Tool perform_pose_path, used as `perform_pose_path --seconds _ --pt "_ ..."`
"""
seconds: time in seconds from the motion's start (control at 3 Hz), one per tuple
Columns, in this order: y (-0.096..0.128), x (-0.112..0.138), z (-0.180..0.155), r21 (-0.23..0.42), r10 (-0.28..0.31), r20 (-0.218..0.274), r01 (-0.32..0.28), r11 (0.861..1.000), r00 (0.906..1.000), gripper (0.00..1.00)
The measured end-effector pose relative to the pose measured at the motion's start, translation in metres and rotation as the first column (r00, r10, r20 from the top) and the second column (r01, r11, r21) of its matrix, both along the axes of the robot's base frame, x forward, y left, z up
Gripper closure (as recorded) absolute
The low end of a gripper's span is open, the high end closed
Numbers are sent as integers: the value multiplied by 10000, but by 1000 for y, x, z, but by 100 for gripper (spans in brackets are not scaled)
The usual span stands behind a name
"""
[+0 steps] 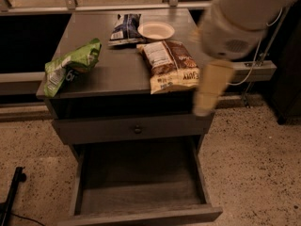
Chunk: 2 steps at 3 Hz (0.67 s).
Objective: Place green rice chip bag into middle drawer
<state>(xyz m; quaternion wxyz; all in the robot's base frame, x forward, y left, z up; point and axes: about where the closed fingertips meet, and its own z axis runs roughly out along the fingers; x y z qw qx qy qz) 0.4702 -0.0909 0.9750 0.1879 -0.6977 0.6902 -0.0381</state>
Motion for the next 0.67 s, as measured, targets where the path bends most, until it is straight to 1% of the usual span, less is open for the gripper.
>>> perform_pose_path --seconds 0.33,0.67 --pt "126 -3 -19 -143 2681 284 -2678 9634 9630 0" --pt "117 -3 -15 -145 2503 325 -2500 9681 9676 0"
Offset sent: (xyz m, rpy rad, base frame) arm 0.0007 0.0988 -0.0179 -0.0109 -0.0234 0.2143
